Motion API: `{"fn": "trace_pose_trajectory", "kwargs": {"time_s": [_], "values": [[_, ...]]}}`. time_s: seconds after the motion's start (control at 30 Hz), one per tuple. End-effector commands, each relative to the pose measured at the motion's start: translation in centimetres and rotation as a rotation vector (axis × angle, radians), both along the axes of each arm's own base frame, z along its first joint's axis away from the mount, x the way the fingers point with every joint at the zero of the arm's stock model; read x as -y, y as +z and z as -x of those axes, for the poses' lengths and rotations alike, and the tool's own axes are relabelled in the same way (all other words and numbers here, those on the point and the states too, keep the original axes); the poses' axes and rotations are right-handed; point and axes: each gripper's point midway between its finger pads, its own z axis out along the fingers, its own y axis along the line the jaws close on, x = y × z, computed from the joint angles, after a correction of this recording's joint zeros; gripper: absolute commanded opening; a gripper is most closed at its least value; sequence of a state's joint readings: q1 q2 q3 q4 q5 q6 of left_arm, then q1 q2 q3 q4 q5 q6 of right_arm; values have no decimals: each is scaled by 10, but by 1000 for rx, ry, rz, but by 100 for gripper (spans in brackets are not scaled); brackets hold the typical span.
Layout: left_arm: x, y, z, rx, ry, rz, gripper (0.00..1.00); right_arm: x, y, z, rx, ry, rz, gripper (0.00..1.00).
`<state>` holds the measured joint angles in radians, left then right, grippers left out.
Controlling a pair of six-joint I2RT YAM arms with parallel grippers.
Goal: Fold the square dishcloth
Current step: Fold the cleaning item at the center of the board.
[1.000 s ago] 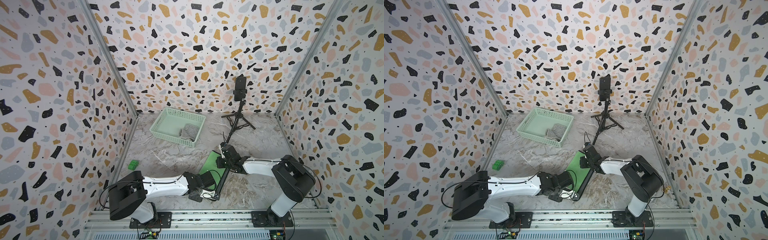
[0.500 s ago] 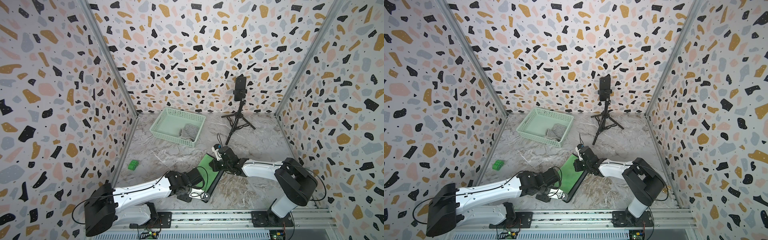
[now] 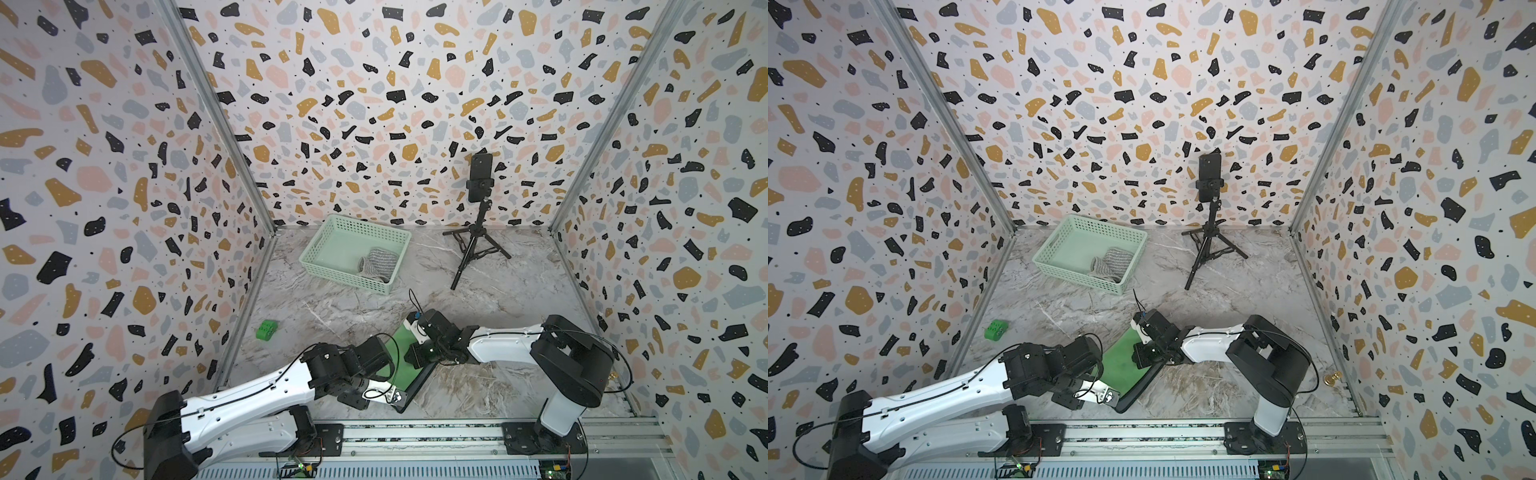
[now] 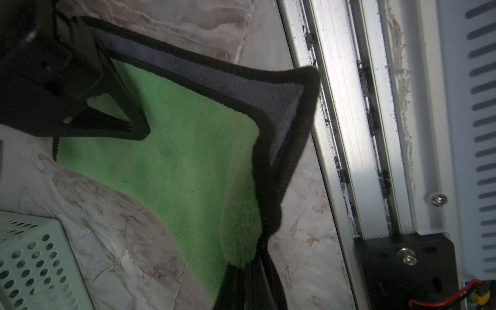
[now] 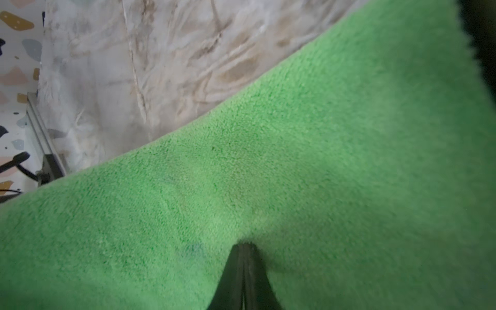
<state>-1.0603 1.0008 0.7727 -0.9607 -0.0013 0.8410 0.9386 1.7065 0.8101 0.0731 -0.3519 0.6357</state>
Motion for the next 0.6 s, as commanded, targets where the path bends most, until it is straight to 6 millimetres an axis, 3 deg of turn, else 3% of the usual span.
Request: {"fn": "trace_pose_trajectory", "kwargs": {"time_s": [0.0,0.03,0.1,0.23,0.43,0.57], "values": [[1,21,-1,0,21,21,0,-1,44,3,18,17,-54,12],[4,26,-2,3,22,29,0,1,56,-5,64,-7,-62,13],[8,35,-3,2,22,45,0,16,56,-17,77,-67,-20,13],[17,42,-12,25,22,42,0,31,30,-31,-10,-143,3,7],[35,40,-32,85,11,30,0,29,-12,-21,-105,-116,36,5],[55,49,-48,134,-4,65,0,25,-18,-15,-136,-91,31,2]]}}
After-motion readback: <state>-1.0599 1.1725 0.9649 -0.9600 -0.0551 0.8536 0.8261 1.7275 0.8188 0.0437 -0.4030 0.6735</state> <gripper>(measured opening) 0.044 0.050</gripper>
